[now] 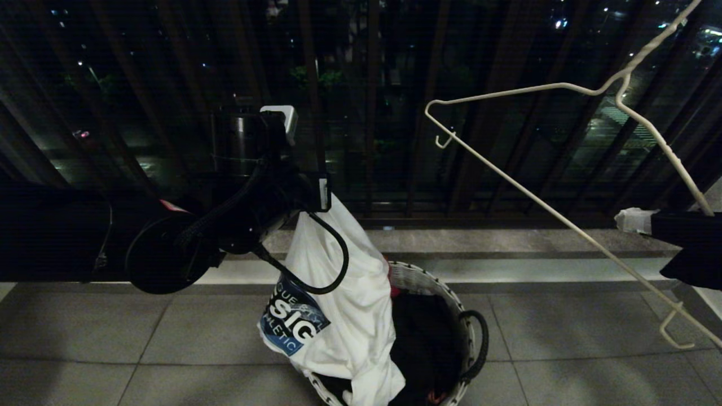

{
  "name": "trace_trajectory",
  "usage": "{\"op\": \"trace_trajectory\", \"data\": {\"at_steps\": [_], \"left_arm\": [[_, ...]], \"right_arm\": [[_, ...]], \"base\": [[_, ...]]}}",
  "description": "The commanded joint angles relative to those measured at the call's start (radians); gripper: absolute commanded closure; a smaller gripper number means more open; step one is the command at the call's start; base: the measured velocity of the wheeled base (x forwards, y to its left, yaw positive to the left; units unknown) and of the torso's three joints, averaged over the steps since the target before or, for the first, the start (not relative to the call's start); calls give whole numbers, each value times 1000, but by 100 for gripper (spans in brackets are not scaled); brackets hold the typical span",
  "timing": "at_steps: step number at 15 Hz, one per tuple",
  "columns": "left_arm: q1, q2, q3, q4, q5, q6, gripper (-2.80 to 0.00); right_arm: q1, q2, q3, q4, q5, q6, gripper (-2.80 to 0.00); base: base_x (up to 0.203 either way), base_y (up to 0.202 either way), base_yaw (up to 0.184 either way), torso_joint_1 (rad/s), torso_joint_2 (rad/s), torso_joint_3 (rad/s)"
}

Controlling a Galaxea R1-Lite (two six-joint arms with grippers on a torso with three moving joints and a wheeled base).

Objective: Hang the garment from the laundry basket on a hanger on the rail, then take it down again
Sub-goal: Pick up clothes from the basket, then hang the clothes on the clothes rack

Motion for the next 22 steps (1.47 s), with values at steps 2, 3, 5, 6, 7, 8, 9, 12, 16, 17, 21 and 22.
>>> {"op": "trace_trajectory", "data": {"at_steps": [2,3,5,6,7,8,9,12,16,17,21,22], "left_arm": [[-1,7,1,-3,3,-2,0],[-1,7,1,-3,3,-2,0],[-1,8,1,-3,3,0,0],[-2,8,1,-3,3,0,0],[-2,10,1,-3,3,0,0],[-1,11,1,-3,5,0,0],[-1,12,1,-3,5,0,0],[-1,13,3,-3,5,-2,0],[-1,7,15,-4,5,-3,0],[-1,1,35,-6,3,-2,0],[4,17,61,-147,0,4,0],[7,36,54,-158,2,8,0]], "right_arm": [[1,-6,0,1,-1,-1,0],[1,-6,1,2,-1,-1,0],[1,-6,3,4,-1,-1,0],[1,-6,3,4,-1,-3,0],[1,-6,4,4,-1,-3,0],[1,-6,4,4,-1,-3,0],[1,-6,4,4,-1,-2,0],[1,-6,4,4,-1,-3,0],[1,-5,5,9,-1,-2,0],[1,-5,5,23,-2,-3,0],[9,5,1,247,7,-145,0],[29,7,3,290,11,-173,0]], "base": [[0,0,0,-1,2,208],[0,0,0,-12,2,212],[0,0,0,1,5,204],[0,0,0,2,2,207],[0,0,0,-6,2,210],[0,0,0,-2,2,194],[0,0,0,2,2,209],[0,0,0,1,1,204],[0,0,0,6,4,197],[0,0,0,2,-2,104],[0,0,0,2,0,25],[0,0,0,0,0,0]]}}
